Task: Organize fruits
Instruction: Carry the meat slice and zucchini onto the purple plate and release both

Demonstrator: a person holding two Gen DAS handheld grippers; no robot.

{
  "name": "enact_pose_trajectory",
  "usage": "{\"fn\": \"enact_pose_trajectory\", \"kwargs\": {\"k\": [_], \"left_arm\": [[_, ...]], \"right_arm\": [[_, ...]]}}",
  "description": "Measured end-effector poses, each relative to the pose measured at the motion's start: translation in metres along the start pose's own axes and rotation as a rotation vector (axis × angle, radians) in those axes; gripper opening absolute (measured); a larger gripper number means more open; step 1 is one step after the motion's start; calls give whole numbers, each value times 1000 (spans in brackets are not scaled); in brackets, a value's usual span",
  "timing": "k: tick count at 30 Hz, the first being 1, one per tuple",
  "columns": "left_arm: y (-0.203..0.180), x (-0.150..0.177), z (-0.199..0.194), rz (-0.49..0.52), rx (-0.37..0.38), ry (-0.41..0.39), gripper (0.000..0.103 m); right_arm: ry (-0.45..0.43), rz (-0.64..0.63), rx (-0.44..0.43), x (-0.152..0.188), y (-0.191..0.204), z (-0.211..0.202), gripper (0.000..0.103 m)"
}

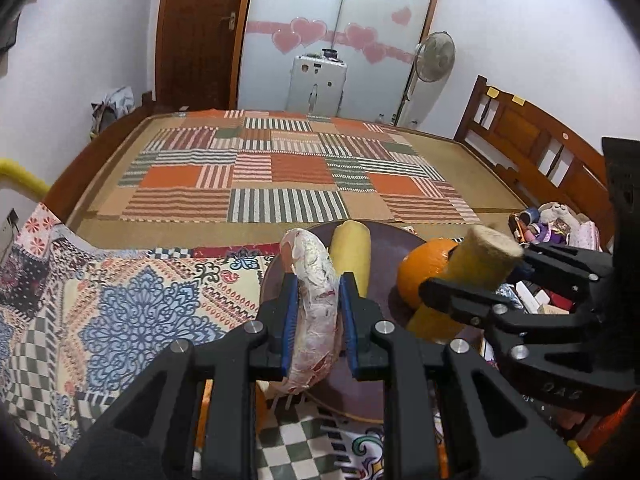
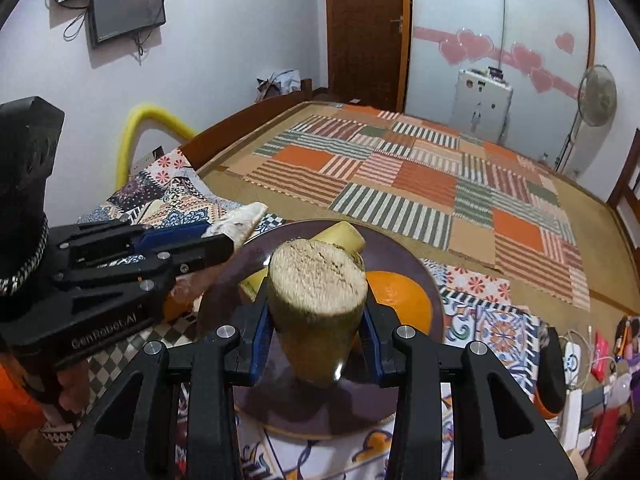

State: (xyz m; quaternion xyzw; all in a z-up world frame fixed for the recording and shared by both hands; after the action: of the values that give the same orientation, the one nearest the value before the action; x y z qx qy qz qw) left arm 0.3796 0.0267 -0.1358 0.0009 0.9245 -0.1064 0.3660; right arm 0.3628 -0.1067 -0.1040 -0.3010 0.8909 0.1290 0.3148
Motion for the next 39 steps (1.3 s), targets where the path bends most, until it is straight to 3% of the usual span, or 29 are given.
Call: {"fn": "enact_pose_trajectory", "kwargs": {"k": [10,16,20,24,27,31,32,37,39], "left_arm": [[-1,2,16,-18,11,30,20],[-2,0,3,-11,16,3,21],[3,2,-7,-3,-17,-3,21],[9,7,-21,7,-42,-21,21],[18,12,-34,6,-56,-34,28],[24,18,-49,16,-83,-55,47],[25,20,-52,19,-92,-59,54],[30,36,-59,36,-112,-41,67],[33,43,-56,41,-123,-24,72]], "right_arm": [[-10,-12,13,-7,6,8,36],[-6,-7,-3,-9,7,8,36],[-14,-8,-1,-8,8,6,43],[-32,-21,13,-7,10,-1,43],[-47,-15,12,-4,10,-9,43],[-74,-16,22,4,12,-22,44],[-79,-18,23,6,13,-25,45],[-113,-29,48,19,19,-39,55],[-126,-24,51,25,21,-43,64]]}}
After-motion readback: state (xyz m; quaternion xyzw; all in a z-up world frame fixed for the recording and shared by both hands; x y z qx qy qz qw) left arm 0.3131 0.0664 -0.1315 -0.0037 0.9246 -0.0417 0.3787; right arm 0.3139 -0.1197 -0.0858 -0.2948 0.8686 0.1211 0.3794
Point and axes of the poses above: each gripper's, at about its wrist camera, not at the fingertips, and z roughly the way its jaws point, y to its left, x to its underside, the point moved 4 cm from there along z, roughly the way its jaws point, and after that the axes turned 5 degrees about y, right-handed, at the moved point
